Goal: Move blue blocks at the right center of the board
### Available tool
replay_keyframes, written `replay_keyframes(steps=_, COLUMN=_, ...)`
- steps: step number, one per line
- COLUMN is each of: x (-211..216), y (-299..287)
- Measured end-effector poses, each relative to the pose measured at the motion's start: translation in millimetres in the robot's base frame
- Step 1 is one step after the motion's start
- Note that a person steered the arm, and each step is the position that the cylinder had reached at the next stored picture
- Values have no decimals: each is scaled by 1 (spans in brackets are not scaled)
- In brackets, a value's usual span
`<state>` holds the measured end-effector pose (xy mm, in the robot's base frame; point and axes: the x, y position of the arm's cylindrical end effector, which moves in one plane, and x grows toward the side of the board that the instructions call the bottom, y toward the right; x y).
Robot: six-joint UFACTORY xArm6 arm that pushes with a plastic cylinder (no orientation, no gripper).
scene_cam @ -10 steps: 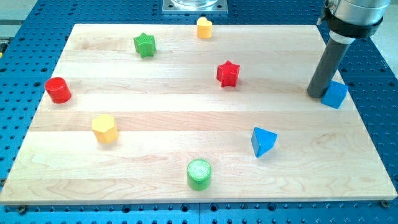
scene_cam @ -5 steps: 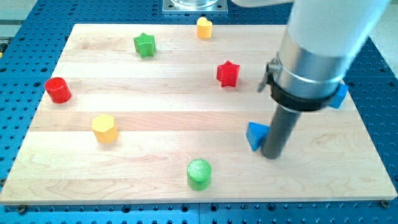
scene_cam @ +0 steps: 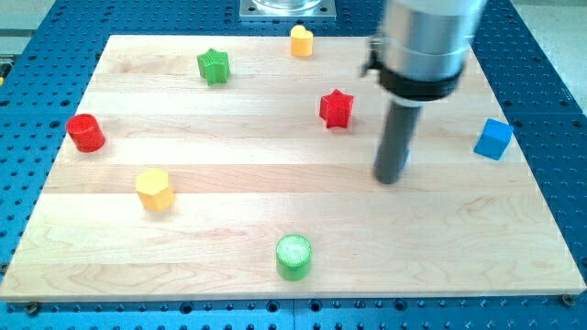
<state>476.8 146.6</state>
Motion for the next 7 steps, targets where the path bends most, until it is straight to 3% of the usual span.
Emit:
replay_keyframes(steps=1, x=-2, y=-13)
replay_keyframes(steps=2, x=-2, y=-83)
replay_keyframes(steps=4, x=-35, y=-32)
replay_keyframes(steps=7, x=-36, y=63)
